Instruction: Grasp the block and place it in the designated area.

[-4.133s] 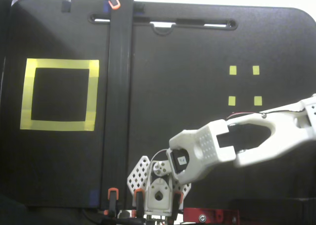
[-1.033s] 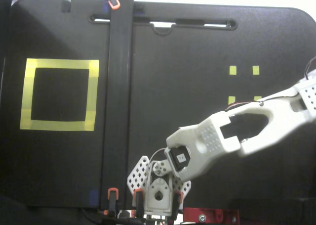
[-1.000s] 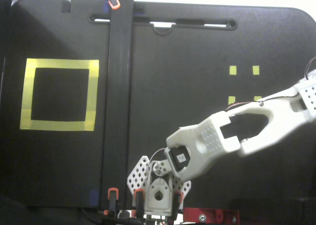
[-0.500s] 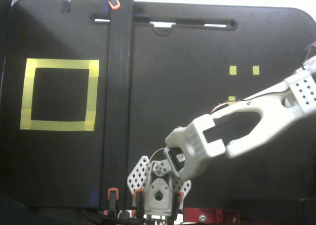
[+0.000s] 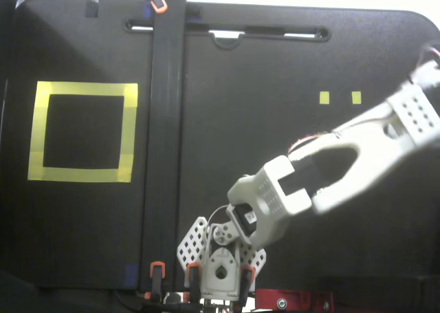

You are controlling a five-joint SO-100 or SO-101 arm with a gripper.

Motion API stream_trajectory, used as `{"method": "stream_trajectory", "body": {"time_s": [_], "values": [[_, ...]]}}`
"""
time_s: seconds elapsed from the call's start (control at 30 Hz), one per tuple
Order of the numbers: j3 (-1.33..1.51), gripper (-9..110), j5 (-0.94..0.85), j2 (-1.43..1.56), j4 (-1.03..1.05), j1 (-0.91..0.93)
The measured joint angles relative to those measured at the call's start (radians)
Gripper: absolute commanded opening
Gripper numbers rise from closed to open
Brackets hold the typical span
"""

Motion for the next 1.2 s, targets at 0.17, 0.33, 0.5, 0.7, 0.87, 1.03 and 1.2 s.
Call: {"method": "stream_trajectory", "body": {"time_s": [0.17, 0.33, 0.5, 0.7, 0.87, 1.03, 1.2], "values": [[0.000, 21, 0.109, 0.000, 0.000, -0.091], [0.000, 21, 0.239, 0.000, 0.002, -0.215], [0.000, 21, 0.356, 0.000, 0.002, -0.345], [0.000, 21, 0.522, 0.000, 0.003, -0.514], [0.000, 21, 0.652, 0.000, -0.002, -0.646], [0.000, 21, 0.782, 0.000, -0.002, -0.795], [0.000, 21, 0.904, 0.000, -0.002, -0.939]]}}
